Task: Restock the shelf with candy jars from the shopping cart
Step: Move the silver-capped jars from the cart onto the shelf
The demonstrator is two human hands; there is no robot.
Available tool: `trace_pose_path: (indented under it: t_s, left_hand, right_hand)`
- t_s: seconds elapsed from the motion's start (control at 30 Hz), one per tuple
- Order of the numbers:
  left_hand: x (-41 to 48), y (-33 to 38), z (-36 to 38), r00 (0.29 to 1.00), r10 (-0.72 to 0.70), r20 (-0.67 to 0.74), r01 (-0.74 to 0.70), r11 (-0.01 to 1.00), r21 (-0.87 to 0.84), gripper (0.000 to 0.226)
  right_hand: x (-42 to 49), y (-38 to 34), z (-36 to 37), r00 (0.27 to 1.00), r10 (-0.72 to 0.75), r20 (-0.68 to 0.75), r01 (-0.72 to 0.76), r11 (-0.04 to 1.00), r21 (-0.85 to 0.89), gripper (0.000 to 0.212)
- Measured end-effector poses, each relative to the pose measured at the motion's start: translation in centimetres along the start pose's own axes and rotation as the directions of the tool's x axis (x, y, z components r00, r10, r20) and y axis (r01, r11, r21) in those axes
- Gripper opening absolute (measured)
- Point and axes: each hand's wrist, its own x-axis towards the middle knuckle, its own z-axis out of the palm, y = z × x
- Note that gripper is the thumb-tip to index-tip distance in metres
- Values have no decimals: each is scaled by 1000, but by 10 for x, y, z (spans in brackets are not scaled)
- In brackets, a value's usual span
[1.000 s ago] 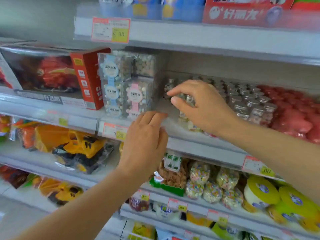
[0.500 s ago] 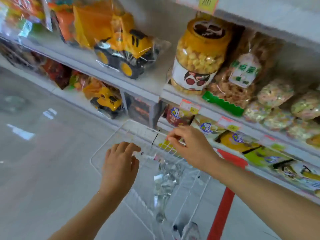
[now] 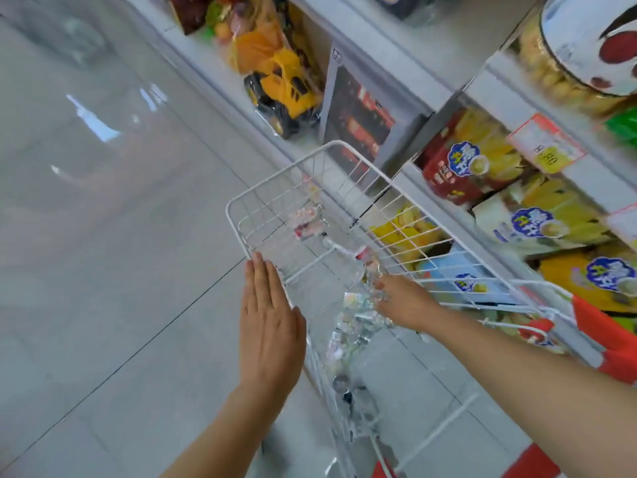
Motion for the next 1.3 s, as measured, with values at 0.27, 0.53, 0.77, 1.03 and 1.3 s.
trace_pose_path:
  t_s: [0.27,0.53,0.77,1.03,1.3]
  left_hand:
    - [-8,-1,17,997,-9,-77,5,998,-55,71]
    - [-8,0,19,998,-15,-59,12,999,-48,71]
    - [-9,-4,18,999,8,-43,-8,1000,-1,70]
    - [2,0,2,996,75,-44,-66,981,185,66]
    - [35,32,-2,973,172,156,-181,982,49,59]
  right_hand:
    - [31,16,36,993,107,58,-94,979,-182,42]
    - [48,18,61,987,44,-154,-96,933,-347,35]
    - [50,14,46,993,-22,-119,10,995,-101,28]
    - [26,-21,-39,960,-251,-126,279,805,523,7]
    - [6,-41,-78,893,-436,108,259,696,670,18]
